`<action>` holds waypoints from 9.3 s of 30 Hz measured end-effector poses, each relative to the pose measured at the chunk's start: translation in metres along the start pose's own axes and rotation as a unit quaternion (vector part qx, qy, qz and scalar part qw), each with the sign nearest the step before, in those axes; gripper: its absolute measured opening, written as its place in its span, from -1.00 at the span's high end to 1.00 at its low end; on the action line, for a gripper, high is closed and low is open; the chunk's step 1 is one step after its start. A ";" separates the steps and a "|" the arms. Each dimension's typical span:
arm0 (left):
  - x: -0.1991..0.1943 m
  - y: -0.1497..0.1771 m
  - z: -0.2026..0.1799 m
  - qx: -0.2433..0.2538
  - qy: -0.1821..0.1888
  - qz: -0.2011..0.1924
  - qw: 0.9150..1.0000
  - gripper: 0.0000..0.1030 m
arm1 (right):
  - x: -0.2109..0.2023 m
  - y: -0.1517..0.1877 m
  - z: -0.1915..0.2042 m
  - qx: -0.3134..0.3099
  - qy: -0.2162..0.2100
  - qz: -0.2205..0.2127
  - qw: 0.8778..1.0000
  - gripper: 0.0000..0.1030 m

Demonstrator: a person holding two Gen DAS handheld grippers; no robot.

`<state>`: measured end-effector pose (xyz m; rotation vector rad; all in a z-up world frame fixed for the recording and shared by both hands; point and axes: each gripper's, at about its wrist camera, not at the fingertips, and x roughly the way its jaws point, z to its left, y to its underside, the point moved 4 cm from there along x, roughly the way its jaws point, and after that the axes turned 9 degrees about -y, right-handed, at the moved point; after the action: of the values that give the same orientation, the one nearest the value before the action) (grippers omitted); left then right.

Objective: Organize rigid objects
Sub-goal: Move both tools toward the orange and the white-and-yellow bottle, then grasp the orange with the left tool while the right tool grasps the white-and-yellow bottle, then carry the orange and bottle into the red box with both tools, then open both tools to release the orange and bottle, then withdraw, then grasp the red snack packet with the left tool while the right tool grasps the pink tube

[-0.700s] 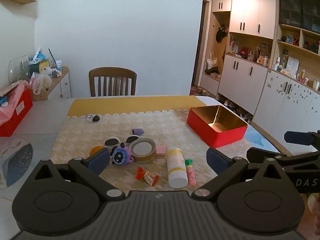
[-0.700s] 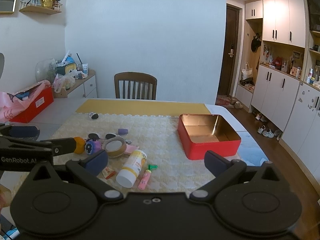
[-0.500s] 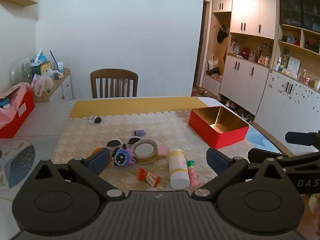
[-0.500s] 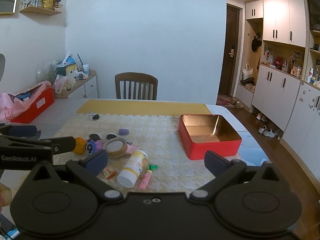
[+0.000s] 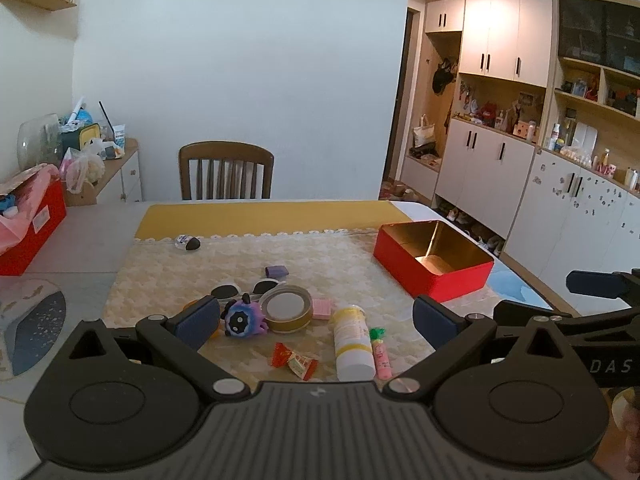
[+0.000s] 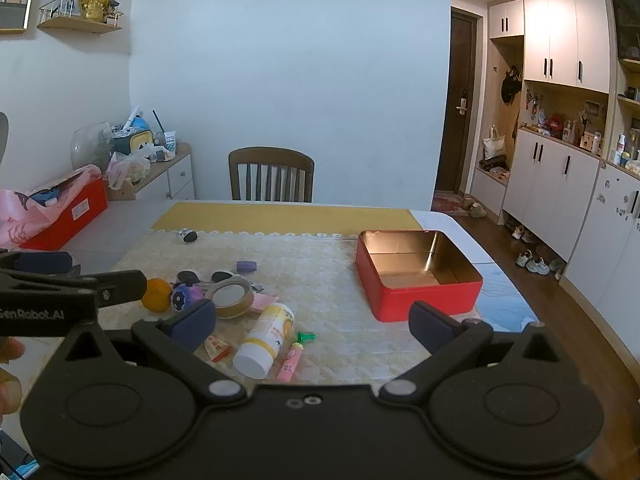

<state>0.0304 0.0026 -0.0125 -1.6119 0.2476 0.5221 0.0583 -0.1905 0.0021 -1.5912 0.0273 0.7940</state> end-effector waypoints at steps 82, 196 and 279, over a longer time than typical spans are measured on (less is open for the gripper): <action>0.236 0.050 0.102 0.033 -0.102 0.163 0.981 -0.03 | 0.227 0.050 0.010 0.005 -0.064 0.220 0.973 -0.07; 0.416 -0.058 -0.270 0.112 -0.020 0.235 0.965 -0.03 | 0.283 -0.026 -0.272 -0.096 -0.121 0.204 0.967 0.07; 0.186 0.067 0.012 0.078 0.022 0.154 0.985 -0.67 | 0.197 0.048 -0.032 0.032 -0.098 0.221 0.970 -0.73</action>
<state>0.1590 0.0340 -0.1595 -1.4400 0.5637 0.6862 0.2012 -0.1457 -0.1384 -1.4560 0.2702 1.2812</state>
